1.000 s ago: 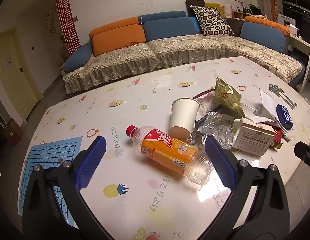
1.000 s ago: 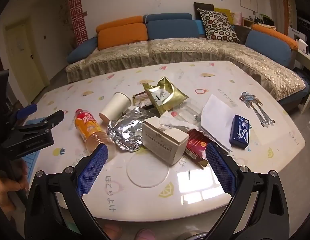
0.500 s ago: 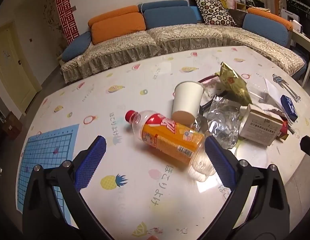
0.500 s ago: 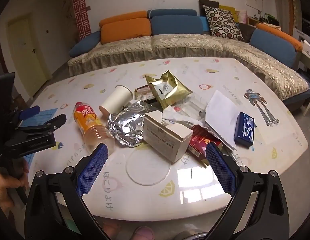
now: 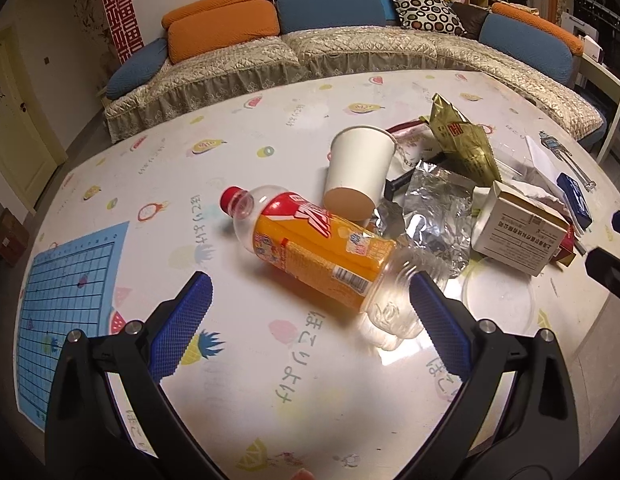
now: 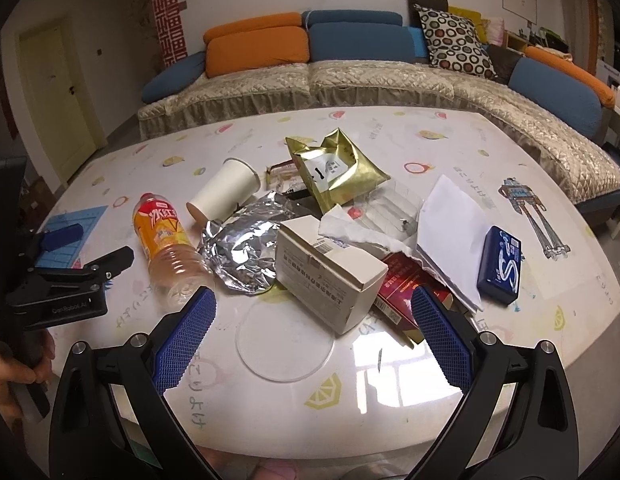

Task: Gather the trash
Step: 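Move both grippers toward the white box and the orange-labelled bottle, then grasp the white box with the right gripper while the left gripper grasps the orange bottle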

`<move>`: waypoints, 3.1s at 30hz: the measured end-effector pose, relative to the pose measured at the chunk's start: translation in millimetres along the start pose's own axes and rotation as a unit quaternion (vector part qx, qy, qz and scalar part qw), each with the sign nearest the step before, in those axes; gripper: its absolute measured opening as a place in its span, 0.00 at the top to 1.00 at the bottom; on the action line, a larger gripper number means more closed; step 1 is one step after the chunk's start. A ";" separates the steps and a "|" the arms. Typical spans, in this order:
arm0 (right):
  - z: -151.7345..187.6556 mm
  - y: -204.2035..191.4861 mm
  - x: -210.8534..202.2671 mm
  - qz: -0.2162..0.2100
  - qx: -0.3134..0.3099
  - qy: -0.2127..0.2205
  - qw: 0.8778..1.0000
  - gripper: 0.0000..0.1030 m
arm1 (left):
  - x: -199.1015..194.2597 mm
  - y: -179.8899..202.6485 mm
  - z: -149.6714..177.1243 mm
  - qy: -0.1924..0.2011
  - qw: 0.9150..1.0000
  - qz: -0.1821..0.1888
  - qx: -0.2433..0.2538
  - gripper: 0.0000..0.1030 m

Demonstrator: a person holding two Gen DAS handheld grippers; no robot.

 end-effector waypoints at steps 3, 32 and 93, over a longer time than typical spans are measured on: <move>-1.6 5.8 9.7 -0.007 0.000 -0.003 1.000 0.06 | 5.5 5.5 0.7 -0.010 1.000 0.005 -0.002 0.06; 4.3 13.8 82.0 -0.051 -0.031 -0.065 0.996 0.41 | 79.1 29.2 -9.4 -0.111 0.987 0.052 -0.102 0.06; -9.0 4.2 -0.8 -0.115 0.038 -0.011 0.993 0.60 | 26.2 -3.2 -12.2 -0.047 0.981 0.134 -0.130 0.17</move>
Point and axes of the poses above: each gripper's, at about its wrist camera, not at the fingertips, and x roughly the way its jaws point, y to its right, z to its underside, the point moved 5 cm from there along x, roughly the way its jaws point, and after that the axes turned 11 degrees about -x, right-handed, at the moved point
